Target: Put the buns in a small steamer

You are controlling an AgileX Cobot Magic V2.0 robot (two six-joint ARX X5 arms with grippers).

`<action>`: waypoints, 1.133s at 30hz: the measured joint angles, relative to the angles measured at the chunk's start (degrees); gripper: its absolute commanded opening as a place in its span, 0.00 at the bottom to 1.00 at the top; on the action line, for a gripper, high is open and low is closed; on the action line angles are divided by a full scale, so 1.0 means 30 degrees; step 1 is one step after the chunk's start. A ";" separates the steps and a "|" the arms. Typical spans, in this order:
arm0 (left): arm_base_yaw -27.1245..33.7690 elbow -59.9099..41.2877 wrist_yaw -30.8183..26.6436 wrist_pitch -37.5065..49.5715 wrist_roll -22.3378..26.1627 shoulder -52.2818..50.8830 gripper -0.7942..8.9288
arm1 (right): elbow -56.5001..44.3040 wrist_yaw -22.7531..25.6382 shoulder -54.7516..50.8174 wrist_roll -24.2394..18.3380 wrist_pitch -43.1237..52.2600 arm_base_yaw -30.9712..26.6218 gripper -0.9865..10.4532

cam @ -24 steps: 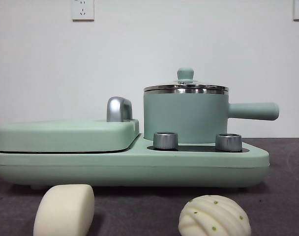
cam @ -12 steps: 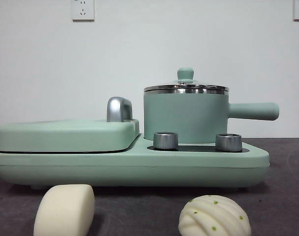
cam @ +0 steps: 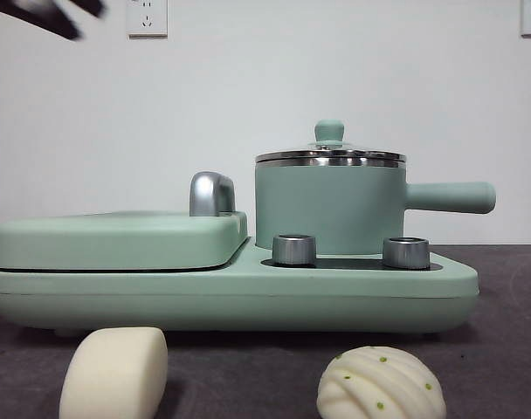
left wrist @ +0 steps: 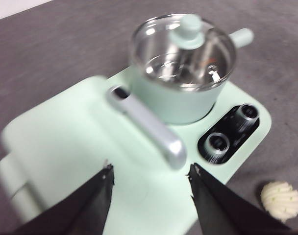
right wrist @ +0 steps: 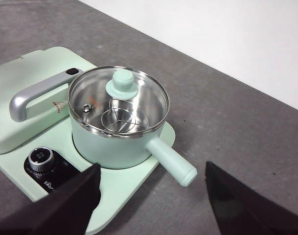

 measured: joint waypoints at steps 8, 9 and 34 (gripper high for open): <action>-0.2550 0.0000 0.0000 0.6331 -0.0831 0.4138 0.34 | 0.0000 0.0000 0.0000 0.0000 0.0000 0.0000 0.38; -0.2754 0.0007 0.0000 0.7155 -0.1078 0.4612 0.34 | 0.0000 0.0000 0.0000 0.0000 0.0000 0.0000 0.38; -0.4983 0.4932 -0.0903 1.3318 -0.1231 1.4702 0.34 | 0.0000 0.0000 0.0000 0.0437 0.0000 0.0000 0.38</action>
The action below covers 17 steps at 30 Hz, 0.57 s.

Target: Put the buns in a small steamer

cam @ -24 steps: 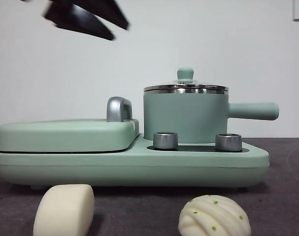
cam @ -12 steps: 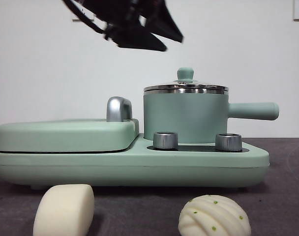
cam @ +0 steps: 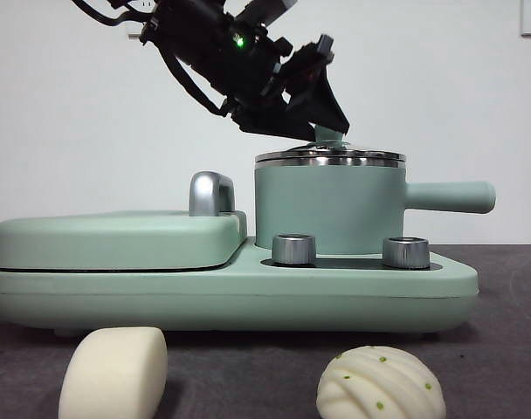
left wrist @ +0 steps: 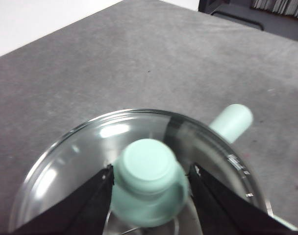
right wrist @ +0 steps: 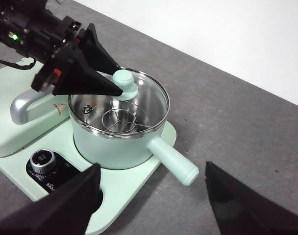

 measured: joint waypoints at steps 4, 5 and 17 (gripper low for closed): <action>0.0000 0.0000 -0.0255 0.0153 0.0452 0.0007 0.34 | 0.0000 0.0000 0.0000 0.0000 0.0000 0.0000 0.38; 0.0000 0.0000 -0.0262 0.0160 0.0495 0.0007 0.34 | 0.0000 0.0000 0.0000 0.0007 0.0000 0.0000 0.38; 0.0000 0.0029 -0.0306 0.1064 0.0729 0.0022 0.34 | 0.0000 0.0000 0.0000 0.0044 0.0000 0.0000 0.38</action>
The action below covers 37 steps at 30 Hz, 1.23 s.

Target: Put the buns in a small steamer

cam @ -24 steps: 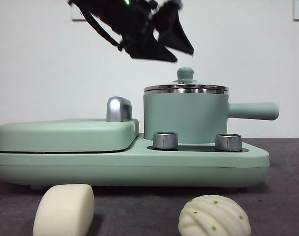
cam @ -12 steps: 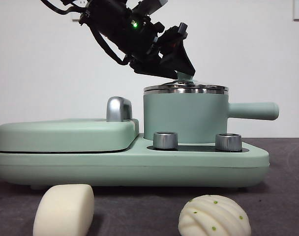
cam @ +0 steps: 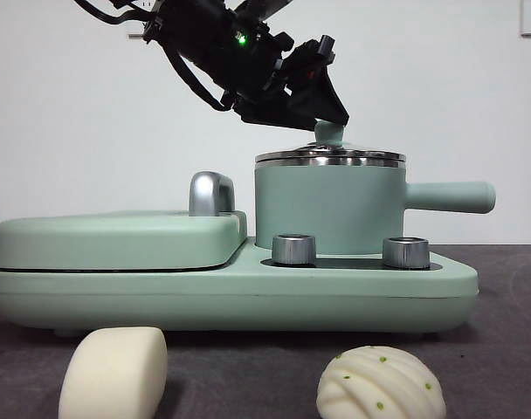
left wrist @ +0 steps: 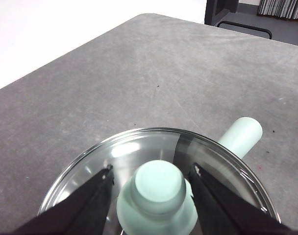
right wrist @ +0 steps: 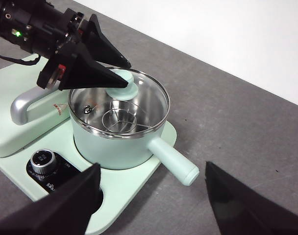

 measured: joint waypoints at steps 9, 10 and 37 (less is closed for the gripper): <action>-0.0204 0.0000 -0.0007 -0.0066 0.0000 0.0321 0.34 | 0.0000 0.0000 0.0000 0.0000 0.0000 0.0000 0.38; -0.0255 0.0000 -0.0007 -0.0066 0.0000 0.0379 0.34 | 0.0000 0.0000 0.0000 0.0000 0.0000 0.0000 0.38; -0.0408 0.0000 -0.1515 -0.0393 0.0066 0.0022 0.09 | 0.0000 0.0000 0.0000 0.0000 -0.0007 0.0000 0.38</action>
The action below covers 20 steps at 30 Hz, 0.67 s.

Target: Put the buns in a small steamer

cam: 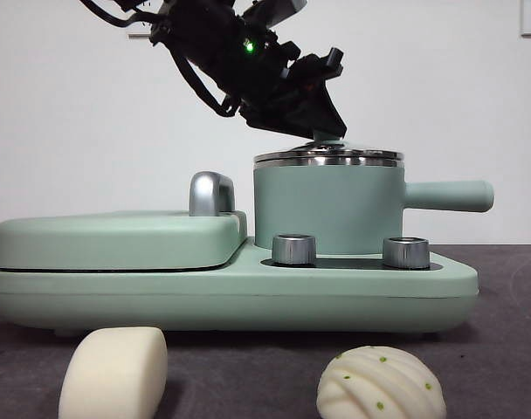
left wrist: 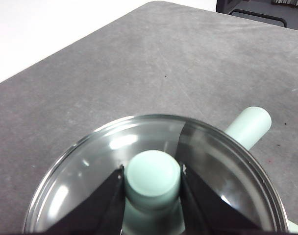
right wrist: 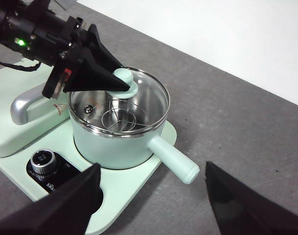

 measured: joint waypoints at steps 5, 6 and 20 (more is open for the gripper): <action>0.0211 0.0000 -0.0219 -0.1064 0.0000 -0.1501 0.09 | 0.0000 0.0000 0.0000 0.0000 0.0007 0.0000 0.38; 0.0350 0.0000 -0.0226 -0.1333 0.0000 -0.1931 0.09 | 0.0000 0.0000 0.0000 0.0000 0.0007 0.0000 0.38; 0.2091 0.0000 -0.0284 -1.1111 -0.0299 -0.7941 0.09 | 0.0000 -0.0765 0.0240 0.0000 -0.0036 0.1093 0.38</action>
